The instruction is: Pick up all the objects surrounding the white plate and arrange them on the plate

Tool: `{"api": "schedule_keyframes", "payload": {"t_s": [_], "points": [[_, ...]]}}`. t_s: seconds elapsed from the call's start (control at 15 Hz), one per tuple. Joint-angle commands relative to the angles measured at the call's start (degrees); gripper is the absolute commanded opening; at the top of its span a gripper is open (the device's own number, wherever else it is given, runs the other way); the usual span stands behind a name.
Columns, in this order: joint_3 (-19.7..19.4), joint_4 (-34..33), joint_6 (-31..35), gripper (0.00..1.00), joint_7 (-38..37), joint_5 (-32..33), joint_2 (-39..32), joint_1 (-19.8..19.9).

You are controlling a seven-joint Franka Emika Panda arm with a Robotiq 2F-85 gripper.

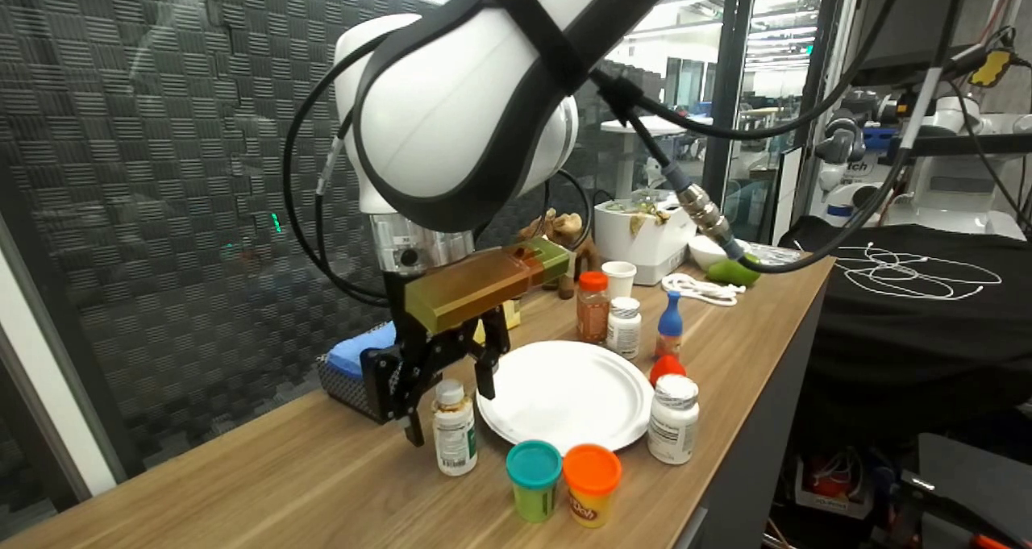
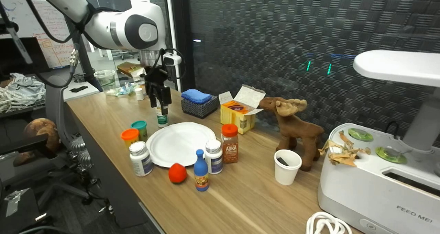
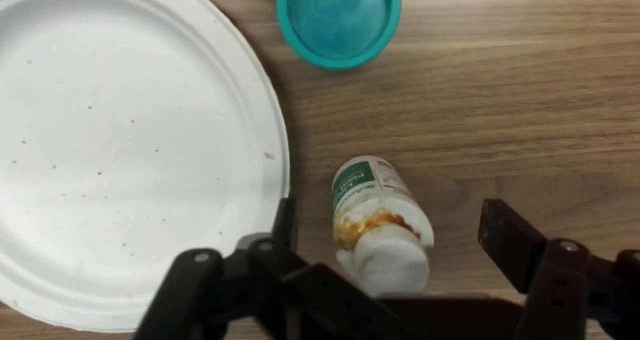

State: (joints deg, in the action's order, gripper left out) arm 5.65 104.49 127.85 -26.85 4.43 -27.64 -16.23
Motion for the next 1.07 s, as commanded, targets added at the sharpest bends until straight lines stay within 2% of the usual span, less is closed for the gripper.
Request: {"api": "schedule_keyframes", "payload": {"t_s": [0.0,0.33,0.67,1.0], "points": [[-1.3,-0.4,0.2,0.63,-2.6,0.8,0.7,-1.6],[-2.6,-0.3,0.1,0.23,-6.0,2.5,1.2,-2.8],[-2.6,-0.5,-1.1,0.21,-8.9,1.9,4.3,-2.5],[-4.5,1.0,-1.1,0.21,-14.4,4.0,9.3,-1.4]]}}
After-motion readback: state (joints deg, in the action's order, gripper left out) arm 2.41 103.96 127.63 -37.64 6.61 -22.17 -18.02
